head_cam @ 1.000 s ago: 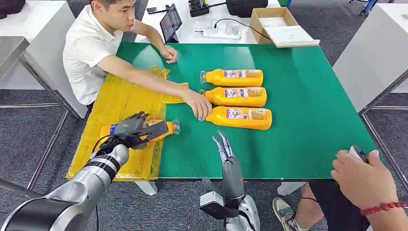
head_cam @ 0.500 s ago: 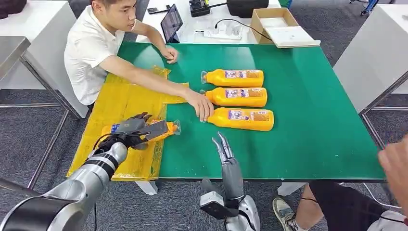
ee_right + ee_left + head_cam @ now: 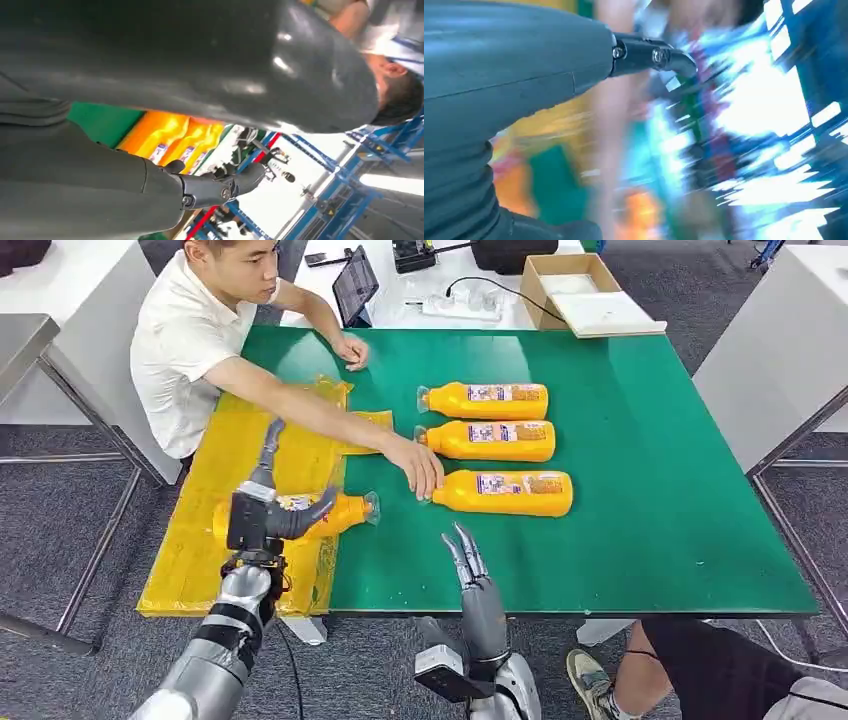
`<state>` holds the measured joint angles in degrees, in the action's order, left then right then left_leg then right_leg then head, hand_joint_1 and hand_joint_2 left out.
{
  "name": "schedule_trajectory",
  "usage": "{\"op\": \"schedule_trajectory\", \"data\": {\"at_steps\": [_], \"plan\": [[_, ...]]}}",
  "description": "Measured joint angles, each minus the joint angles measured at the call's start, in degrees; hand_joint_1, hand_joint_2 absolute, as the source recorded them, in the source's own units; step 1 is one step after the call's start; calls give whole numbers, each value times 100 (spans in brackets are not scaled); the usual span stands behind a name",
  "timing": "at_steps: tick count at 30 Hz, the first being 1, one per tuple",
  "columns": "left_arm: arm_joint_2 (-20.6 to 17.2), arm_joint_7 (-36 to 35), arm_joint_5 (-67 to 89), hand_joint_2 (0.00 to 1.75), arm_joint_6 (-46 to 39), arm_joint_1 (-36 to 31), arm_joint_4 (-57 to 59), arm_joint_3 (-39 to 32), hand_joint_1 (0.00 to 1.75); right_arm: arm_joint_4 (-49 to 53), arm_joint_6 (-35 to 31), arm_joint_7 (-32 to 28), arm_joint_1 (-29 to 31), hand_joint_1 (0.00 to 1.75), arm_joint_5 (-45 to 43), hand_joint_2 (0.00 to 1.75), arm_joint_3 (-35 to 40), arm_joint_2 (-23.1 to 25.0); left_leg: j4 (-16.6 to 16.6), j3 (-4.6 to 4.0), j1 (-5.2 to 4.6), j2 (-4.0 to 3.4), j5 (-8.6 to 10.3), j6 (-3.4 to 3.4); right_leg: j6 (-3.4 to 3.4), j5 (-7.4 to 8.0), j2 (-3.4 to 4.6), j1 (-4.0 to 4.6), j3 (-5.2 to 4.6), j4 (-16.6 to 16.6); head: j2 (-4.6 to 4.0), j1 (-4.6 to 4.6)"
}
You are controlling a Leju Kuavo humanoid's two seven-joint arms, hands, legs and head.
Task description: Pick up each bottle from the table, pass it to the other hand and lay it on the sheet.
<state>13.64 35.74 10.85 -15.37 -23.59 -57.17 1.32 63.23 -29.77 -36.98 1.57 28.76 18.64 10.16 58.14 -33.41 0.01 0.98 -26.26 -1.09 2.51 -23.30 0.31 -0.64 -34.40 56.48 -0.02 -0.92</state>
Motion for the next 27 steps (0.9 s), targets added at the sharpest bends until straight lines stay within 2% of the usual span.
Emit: {"op": "schedule_trajectory", "data": {"at_steps": [5,12,13,18,22,27], "plan": [[57,225,-152,175,-1075,618,-1958,595,0,-77,-129,13,-5,0,46,0,48,-31,0,-10,1,-3,0,0,0,0,1,0,-11,-1,0,0],[96,242,-1108,175,-1162,1179,-3610,1031,0,-107,-559,120,4,0,473,0,48,-118,0,-9,1,-6,0,0,0,0,1,0,-11,-1,0,4],[105,242,-1210,175,-1127,1240,-3791,1069,0,-94,-572,243,15,0,698,175,48,-168,0,-9,1,-4,0,0,0,0,1,0,-11,-2,0,0],[105,229,-1389,175,-868,1612,-4225,1280,0,-94,-444,1597,332,0,2617,175,-39,-790,0,-9,-13,-2,0,-2,2,2,0,-13,-9,-4,0,2],[107,238,-1341,175,-721,1953,-4149,1448,0,-438,-162,2156,859,0,3232,175,-354,-1289,0,-9,-27,-6,2,-7,11,8,2,-23,-11,-4,0,0],[133,240,-1258,175,-666,2087,-3926,1575,0,-1260,-144,2583,1565,0,3862,175,-568,-1582,2,-8,-28,-2,6,-13,14,10,1,-24,-11,-4,0,2]]}}
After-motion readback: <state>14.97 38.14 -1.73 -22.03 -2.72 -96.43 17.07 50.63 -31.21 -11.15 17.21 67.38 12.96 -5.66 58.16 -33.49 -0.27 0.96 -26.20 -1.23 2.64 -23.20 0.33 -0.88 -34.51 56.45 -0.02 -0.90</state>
